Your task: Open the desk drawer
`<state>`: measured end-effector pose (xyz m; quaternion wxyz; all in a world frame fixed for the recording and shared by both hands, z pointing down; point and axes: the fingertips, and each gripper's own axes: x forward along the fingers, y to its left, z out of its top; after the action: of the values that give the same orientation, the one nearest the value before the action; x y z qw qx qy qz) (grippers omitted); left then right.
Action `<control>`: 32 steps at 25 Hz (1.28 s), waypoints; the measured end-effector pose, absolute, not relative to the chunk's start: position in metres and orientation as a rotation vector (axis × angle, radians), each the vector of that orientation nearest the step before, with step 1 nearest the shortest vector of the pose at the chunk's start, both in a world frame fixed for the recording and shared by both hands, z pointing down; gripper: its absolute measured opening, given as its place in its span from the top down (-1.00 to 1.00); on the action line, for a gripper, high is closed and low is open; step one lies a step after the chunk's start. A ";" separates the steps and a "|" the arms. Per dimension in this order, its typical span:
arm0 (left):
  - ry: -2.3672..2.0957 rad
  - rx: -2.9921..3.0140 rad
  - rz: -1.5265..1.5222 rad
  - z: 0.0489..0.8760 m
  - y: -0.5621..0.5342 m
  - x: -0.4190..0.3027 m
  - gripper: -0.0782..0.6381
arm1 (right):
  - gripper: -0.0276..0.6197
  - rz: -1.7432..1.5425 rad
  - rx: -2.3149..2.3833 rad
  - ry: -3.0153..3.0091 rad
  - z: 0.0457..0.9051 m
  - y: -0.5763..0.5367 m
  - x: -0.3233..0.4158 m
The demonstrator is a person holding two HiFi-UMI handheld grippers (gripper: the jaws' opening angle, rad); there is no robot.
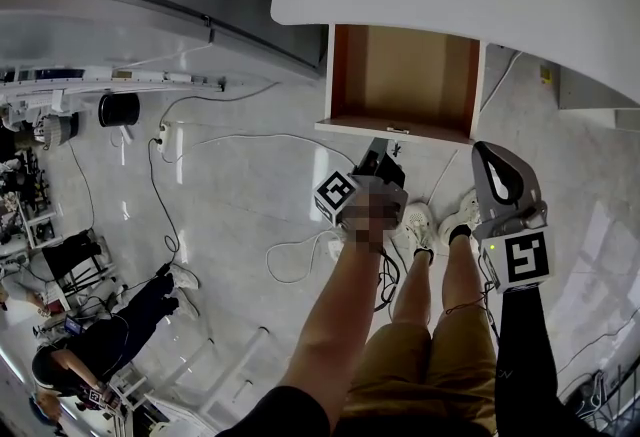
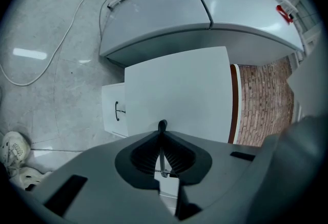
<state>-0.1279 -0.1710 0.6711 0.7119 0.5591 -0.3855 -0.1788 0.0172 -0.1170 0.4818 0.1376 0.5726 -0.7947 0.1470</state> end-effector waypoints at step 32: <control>-0.886 1.170 -0.344 0.697 -0.134 -0.144 0.70 | 0.91 0.421 1.628 -2.308 0.486 -0.113 0.010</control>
<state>-0.1443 -0.1344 0.6974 0.7291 0.5312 -0.4024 -0.1561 0.0101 -0.1132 0.4860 0.1427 0.5643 -0.7999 0.1460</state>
